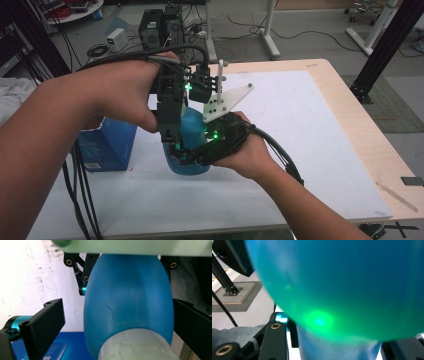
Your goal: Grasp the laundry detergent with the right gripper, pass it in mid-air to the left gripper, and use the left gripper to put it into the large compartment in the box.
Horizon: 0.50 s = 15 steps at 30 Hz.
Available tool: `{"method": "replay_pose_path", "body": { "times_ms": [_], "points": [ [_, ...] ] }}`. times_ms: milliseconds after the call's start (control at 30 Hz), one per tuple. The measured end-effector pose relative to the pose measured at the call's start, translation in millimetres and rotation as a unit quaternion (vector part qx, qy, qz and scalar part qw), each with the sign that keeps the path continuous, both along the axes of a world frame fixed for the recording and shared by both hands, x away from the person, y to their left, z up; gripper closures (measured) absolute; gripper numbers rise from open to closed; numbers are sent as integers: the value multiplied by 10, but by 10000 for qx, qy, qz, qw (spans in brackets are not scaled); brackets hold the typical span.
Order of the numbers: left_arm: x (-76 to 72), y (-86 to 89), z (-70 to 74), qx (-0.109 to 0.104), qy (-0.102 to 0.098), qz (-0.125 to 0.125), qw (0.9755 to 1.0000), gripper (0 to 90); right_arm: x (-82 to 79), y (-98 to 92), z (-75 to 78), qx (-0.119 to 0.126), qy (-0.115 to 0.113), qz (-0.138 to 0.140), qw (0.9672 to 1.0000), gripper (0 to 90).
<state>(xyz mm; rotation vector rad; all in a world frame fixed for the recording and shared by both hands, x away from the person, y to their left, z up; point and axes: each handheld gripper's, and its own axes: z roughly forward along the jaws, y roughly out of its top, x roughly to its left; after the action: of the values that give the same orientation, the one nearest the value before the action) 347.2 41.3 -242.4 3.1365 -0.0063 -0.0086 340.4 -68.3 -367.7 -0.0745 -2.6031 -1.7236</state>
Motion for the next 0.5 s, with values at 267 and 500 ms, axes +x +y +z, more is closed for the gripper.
{"method": "replay_pose_path", "body": {
  "times_ms": [267, 500],
  "points": [
    [-9, -13, 18, 19, -95, -48, 9999, 71, 10, -3, -1, 14, -4, -11, 10000, 463],
    [-13, -22, 11, 41, -140, -58, 9999, 76, 15, -5, 0, 17, 7, -22, 10000, 464]
  ]
}}
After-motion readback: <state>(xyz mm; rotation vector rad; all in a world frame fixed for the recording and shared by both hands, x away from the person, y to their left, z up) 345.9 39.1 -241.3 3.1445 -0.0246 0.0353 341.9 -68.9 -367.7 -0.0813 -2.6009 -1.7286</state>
